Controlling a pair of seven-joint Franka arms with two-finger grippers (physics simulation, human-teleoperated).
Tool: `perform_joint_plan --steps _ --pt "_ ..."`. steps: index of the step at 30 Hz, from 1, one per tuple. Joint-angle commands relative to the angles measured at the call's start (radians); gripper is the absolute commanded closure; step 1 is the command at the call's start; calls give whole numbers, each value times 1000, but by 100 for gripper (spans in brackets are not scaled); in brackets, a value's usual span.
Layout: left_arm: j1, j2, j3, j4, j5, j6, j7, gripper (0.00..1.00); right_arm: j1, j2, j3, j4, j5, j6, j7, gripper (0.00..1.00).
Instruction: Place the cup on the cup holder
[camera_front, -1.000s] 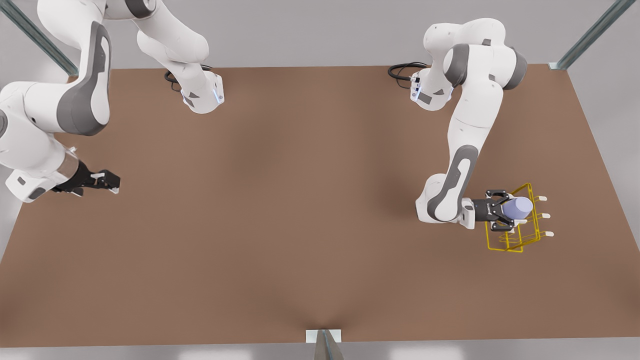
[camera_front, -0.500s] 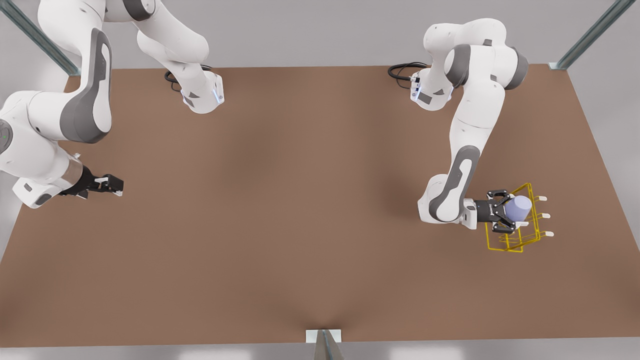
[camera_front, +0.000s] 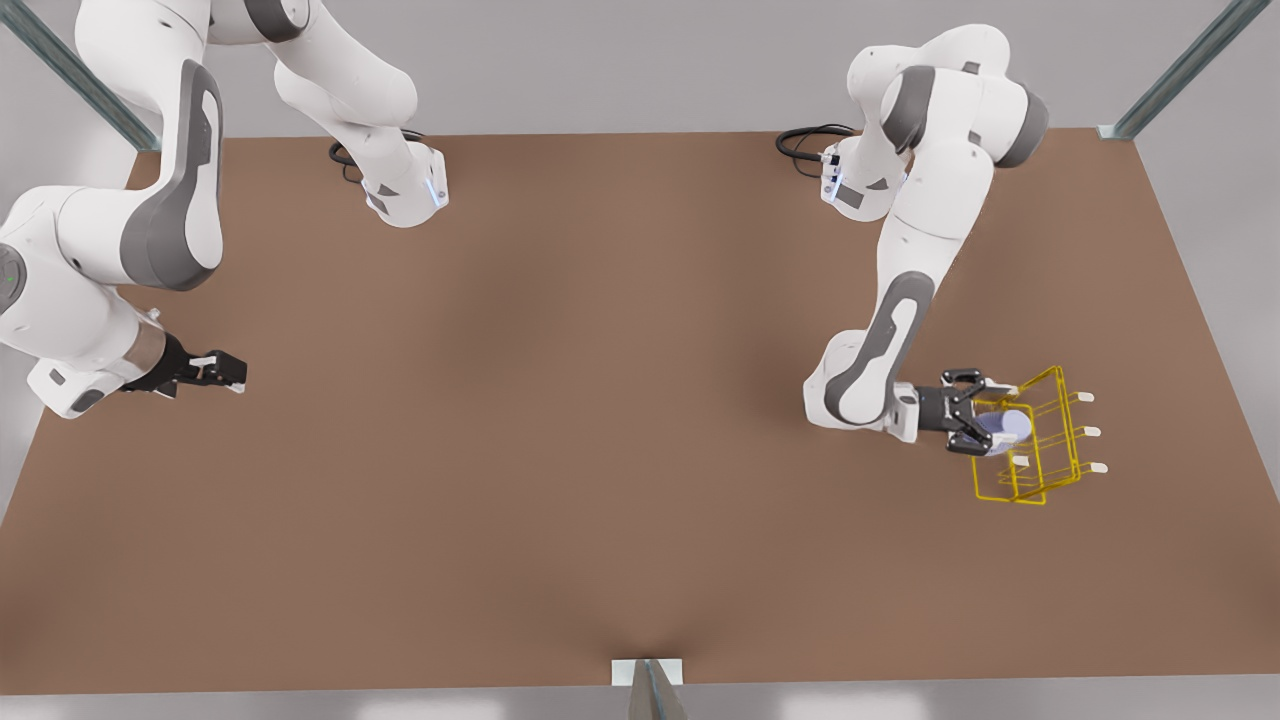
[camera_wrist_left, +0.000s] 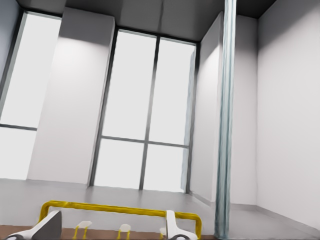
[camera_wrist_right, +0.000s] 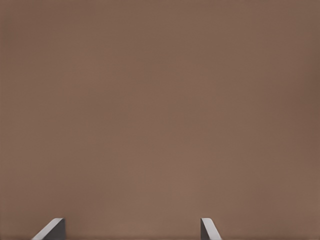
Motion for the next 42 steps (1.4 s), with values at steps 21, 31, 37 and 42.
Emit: perform_joint_plan --steps 21,31,37,42 --pt "148 -356 56 623 -1518 29 2538 0 11 0 0 -1 1 -6 -6 0" --pt "184 -386 42 441 -1476 281 2564 0 12 0 0 -6 1 -7 -6 0" --pt "183 -377 43 442 -1472 281 2550 0 12 2 0 -4 1 -7 -6 0" --pt "178 -372 43 442 -1470 281 2549 0 12 2 0 -6 1 -9 -6 0"
